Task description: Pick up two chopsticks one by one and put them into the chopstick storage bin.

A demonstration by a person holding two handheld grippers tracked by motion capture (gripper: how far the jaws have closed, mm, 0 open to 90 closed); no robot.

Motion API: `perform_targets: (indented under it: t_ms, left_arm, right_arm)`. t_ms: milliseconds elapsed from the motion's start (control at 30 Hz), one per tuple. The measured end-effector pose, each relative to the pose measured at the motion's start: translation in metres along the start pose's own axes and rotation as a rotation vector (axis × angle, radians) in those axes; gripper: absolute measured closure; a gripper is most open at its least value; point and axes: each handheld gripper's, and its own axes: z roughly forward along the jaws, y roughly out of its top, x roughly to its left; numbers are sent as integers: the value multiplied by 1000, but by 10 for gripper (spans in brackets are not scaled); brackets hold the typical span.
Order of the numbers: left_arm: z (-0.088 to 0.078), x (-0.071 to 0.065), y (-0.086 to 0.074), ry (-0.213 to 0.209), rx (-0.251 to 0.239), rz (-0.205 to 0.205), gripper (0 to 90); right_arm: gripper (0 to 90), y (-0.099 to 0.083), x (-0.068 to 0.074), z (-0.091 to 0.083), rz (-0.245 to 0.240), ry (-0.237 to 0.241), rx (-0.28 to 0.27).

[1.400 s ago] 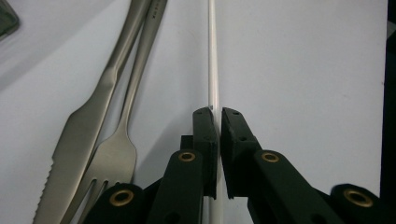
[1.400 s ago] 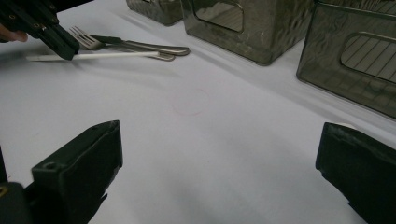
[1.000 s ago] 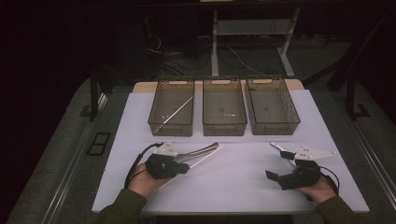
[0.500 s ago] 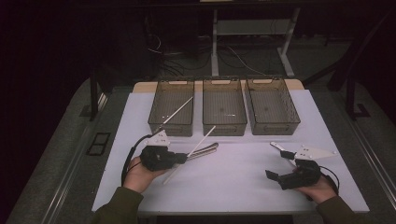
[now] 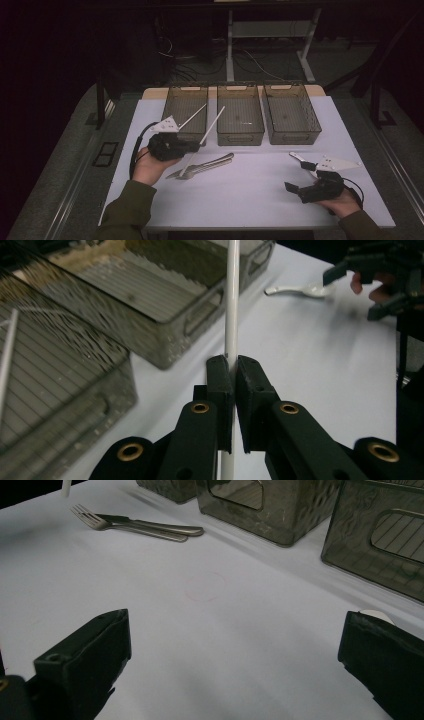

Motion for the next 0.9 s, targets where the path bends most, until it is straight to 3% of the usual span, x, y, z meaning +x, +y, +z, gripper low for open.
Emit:
perform_targets:
  t_ms: [567, 733, 900]
  left_arm:
    - [-7, 60, 75, 130, -15, 23, 845]
    - [-2, 82, 77, 164, -24, 2, 845]
    - [10, 102, 66, 221, 27, -19, 845]
  right_arm:
    - [6, 0, 0, 0, 0, 1, -1]
    - [6, 0, -1, -1, 0, 2, -2]
    - [6, 0, -2, -2, 5, 2, -2]
